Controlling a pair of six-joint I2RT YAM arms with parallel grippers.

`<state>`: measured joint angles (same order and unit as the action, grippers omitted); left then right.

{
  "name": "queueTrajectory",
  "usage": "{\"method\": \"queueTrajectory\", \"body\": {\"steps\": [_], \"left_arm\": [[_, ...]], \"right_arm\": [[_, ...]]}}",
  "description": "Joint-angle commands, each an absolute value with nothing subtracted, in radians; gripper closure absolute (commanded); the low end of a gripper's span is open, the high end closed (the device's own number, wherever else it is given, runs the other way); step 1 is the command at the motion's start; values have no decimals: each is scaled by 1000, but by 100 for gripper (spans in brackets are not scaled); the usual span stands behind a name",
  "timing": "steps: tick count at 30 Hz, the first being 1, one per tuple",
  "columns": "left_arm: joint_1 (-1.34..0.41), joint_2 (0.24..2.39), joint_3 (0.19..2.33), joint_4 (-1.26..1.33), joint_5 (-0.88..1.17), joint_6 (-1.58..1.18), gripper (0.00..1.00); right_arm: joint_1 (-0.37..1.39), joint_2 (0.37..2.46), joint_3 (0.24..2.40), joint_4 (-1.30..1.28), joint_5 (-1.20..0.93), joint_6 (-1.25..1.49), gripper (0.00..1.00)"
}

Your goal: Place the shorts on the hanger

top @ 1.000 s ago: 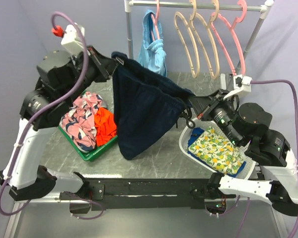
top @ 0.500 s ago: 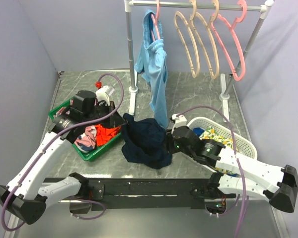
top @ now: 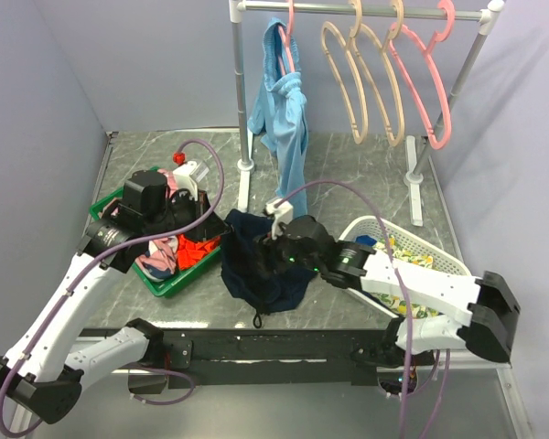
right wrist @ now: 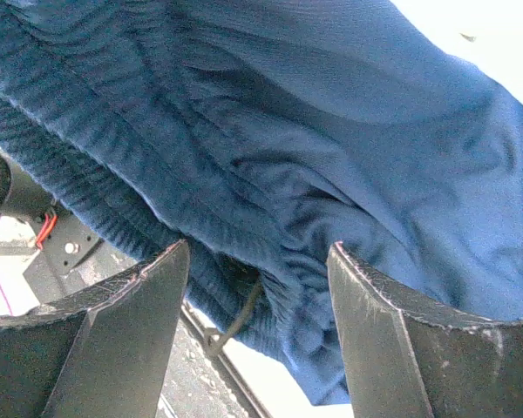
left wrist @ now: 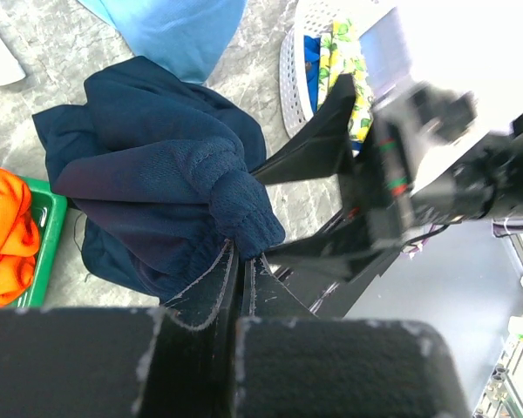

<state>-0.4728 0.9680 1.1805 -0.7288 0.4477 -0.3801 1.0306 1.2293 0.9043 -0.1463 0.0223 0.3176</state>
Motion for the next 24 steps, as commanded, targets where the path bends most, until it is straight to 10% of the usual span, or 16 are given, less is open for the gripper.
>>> {"method": "queueTrajectory", "body": {"steps": [1,4,6,8,16,24], "left_arm": [[-469,953,1203,-689,474,-376,99],[-471,942,1169,-669,483,-397,99],[-472,931,1137,-664,442,-422,99],[-471,917,1085,-641,363,-463,95],[-472,934,758,-407,132,-736,85],[-492,980,827,-447,100,-692,45]], "right_arm": [[1061,1310,979,-74,35,285,28],[1052,1379,1002,-103,170,334,45],[1034,1388,1011,-144,325,411,86],[982,1341,1006,-245,423,524,100],[893,1181,1100,-622,584,612,100],[887,1325,1181,-689,549,581,100]]}}
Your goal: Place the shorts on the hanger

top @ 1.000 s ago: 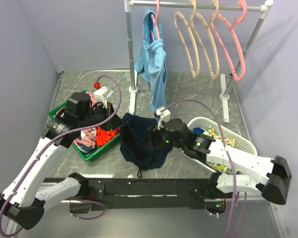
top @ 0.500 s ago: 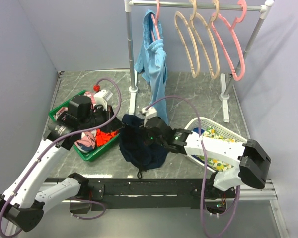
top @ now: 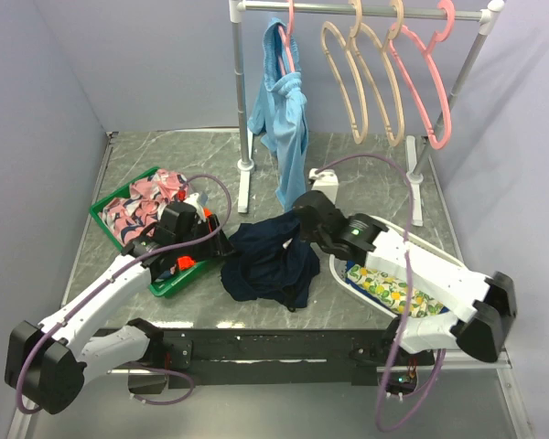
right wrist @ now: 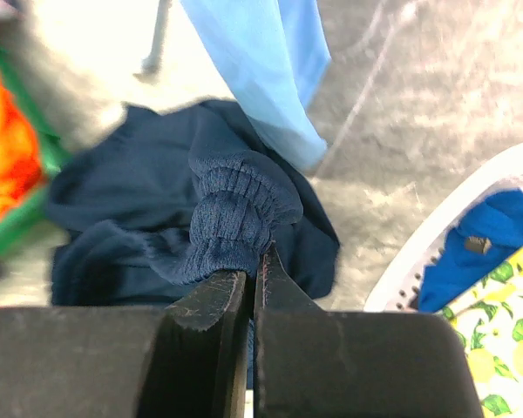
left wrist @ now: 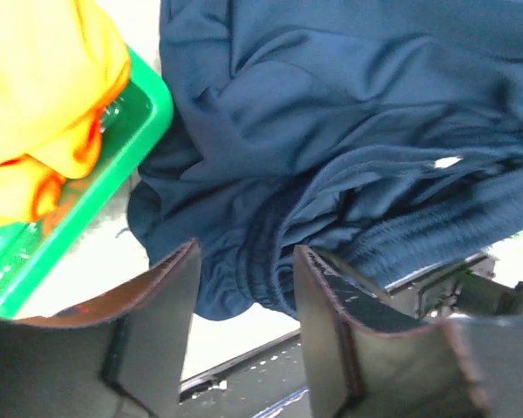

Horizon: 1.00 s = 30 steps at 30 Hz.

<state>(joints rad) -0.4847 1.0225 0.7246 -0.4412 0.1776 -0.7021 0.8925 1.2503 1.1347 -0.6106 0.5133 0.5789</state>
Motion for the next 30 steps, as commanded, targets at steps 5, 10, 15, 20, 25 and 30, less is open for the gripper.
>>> {"method": "queueTrajectory", "body": {"steps": [5,10,15,20,25,30], "left_arm": [[-491,899,922,-538,3,-655,29],[-489,1015,1081,-500,8,-620,29],[-489,1129,1222,-439,41,-606,29],[-488,1137,1230,-430,58,-600,28],[-486,1091,1209,-434,75,-600,27],[-486,1057,1216,-465,94,-589,26]], "right_arm": [[873,1336,1172,-664,528,583,100],[870,1292,1089,-597,456,588,100],[873,1181,1051,-577,397,566,38],[874,1042,1210,-675,399,523,29],[853,1066,1498,-723,550,424,31],[772,1239,1876,-765,611,283,33]]}}
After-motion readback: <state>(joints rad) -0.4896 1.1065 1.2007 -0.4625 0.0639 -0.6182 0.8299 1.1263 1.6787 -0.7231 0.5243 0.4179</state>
